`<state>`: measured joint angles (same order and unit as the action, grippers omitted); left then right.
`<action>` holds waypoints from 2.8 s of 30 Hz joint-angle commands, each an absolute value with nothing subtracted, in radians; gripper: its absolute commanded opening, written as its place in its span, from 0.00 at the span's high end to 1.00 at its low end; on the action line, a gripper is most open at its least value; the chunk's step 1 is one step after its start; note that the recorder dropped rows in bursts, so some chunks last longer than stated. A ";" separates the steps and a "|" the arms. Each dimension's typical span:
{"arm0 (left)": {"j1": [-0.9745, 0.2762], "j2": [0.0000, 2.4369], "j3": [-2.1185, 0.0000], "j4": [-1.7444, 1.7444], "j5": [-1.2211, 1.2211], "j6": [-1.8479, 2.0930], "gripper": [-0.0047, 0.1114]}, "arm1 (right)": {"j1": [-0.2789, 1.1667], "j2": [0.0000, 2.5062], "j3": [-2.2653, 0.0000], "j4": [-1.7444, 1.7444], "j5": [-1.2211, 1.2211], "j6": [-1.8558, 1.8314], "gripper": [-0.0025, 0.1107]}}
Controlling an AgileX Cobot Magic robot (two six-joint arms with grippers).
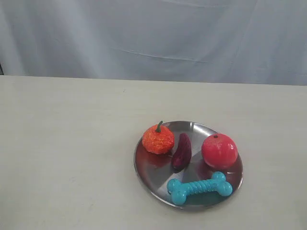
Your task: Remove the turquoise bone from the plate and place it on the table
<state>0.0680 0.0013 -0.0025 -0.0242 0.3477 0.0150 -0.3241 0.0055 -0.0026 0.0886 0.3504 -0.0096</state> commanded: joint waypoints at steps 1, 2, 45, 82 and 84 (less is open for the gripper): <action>0.060 0.000 0.000 -0.025 0.342 0.011 0.96 | -0.320 0.000 0.000 0.077 0.349 -0.014 0.98; 0.060 0.000 0.000 -0.025 0.342 0.011 0.96 | -0.320 0.000 0.000 0.077 0.349 -0.014 0.98; 0.060 0.000 0.000 -0.025 0.342 0.011 0.96 | -0.320 0.205 -0.304 0.233 -0.243 0.396 0.98; 0.060 0.000 0.000 -0.025 0.342 0.011 0.96 | -0.134 1.597 -1.235 0.487 0.994 -1.037 0.86; 0.060 0.000 0.000 -0.025 0.342 0.011 0.96 | -0.093 1.628 -1.235 0.439 0.948 -1.033 0.69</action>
